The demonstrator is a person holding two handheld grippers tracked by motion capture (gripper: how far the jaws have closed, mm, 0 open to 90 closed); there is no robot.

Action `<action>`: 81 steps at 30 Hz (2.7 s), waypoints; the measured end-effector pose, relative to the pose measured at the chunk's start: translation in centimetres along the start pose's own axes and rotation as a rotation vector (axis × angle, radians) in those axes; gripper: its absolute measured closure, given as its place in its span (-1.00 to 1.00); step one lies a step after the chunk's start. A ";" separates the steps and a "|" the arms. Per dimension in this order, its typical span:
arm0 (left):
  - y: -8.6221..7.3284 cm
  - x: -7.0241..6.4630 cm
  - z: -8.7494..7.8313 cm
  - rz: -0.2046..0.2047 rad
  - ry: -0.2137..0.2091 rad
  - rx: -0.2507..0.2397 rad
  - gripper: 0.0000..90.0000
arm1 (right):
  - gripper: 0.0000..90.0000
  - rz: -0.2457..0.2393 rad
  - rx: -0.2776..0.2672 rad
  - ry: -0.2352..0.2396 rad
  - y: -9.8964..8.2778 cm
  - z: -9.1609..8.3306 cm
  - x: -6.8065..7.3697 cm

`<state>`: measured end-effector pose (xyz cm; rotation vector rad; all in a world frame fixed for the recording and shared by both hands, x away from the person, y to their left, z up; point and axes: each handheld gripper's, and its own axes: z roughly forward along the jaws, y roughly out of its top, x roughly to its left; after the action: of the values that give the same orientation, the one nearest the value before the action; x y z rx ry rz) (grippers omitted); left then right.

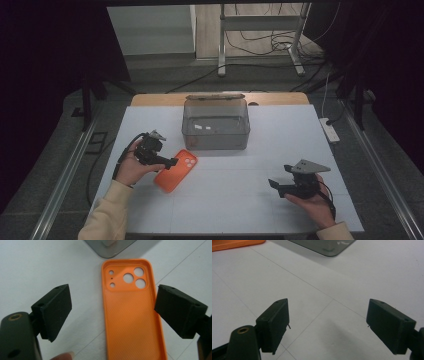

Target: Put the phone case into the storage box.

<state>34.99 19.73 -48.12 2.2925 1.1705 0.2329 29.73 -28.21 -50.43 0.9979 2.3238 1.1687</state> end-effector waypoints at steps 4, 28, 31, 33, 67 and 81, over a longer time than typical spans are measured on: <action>0.0 0.3 0.2 -0.008 0.002 0.005 -0.68 | -0.58 0.001 -0.001 0.000 0.0 0.0 -0.1; 0.2 1.1 1.2 -0.005 0.013 0.052 -0.65 | -0.58 0.003 0.001 -0.003 -0.1 0.0 -0.1; 0.2 1.2 1.4 -0.003 0.011 0.058 -0.65 | -0.58 0.004 0.001 -0.001 -0.1 0.0 -0.1; 0.2 1.2 1.5 -0.002 0.012 0.062 -0.65 | -0.58 0.003 0.001 -0.001 -0.1 0.0 -0.2; -0.1 0.7 2.6 0.046 0.017 0.122 -0.18 | -0.58 -0.006 0.001 -0.012 0.0 0.0 -0.1; -0.2 0.6 2.9 0.058 0.023 0.155 0.16 | -0.58 -0.008 0.002 -0.015 0.0 0.0 -0.1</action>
<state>36.37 19.18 -50.68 2.4666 1.1717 0.1973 29.76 -28.31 -50.43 0.9939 2.3158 1.1527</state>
